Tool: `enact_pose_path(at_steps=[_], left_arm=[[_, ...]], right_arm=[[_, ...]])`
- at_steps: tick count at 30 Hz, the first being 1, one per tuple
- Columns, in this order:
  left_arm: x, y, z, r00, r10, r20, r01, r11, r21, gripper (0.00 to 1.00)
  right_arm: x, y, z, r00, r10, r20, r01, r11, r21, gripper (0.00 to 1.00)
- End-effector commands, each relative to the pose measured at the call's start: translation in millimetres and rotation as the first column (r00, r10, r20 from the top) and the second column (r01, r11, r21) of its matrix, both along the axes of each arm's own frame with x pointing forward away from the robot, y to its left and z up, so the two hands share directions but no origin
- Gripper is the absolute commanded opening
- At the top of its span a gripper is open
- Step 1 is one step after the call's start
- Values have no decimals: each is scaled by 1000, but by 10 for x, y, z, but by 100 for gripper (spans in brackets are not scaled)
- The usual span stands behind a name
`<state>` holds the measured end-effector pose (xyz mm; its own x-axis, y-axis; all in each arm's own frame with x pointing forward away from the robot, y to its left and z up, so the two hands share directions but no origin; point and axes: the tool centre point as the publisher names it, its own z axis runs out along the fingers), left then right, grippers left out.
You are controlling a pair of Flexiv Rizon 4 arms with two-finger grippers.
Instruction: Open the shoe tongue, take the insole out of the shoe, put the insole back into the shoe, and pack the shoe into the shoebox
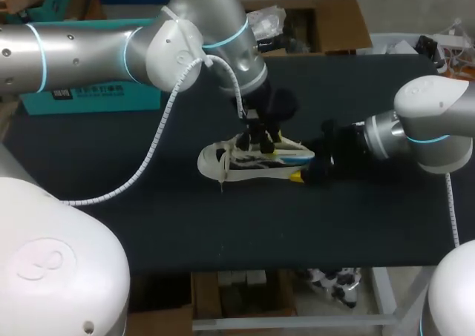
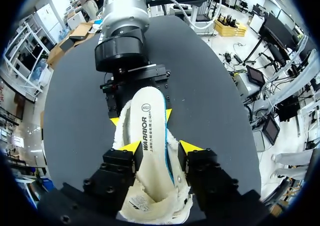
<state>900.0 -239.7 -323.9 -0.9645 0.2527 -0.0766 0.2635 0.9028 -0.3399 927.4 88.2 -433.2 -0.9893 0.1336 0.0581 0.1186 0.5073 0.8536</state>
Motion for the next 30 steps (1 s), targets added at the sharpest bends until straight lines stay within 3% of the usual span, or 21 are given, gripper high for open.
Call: enact_pose_path(at_steps=[1,9,21,30], left_arm=[[-114,-97,-6,999,-6,31,6,1000,10,47],[-194,-275,-58,996,3,95,-4,1000,17,46],[-67,-412,-269,988,74,136,-77,997,22,46],[-27,-481,-319,979,97,181,-103,995,21,46]], right_arm=[[4,8,-96,1000,1,1,-1,1000,5,0],[4,8,-96,1000,1,1,-1,1000,5,0],[4,8,-96,1000,1,1,-1,1000,5,0],[4,8,-96,1000,1,1,-1,1000,5,0]])
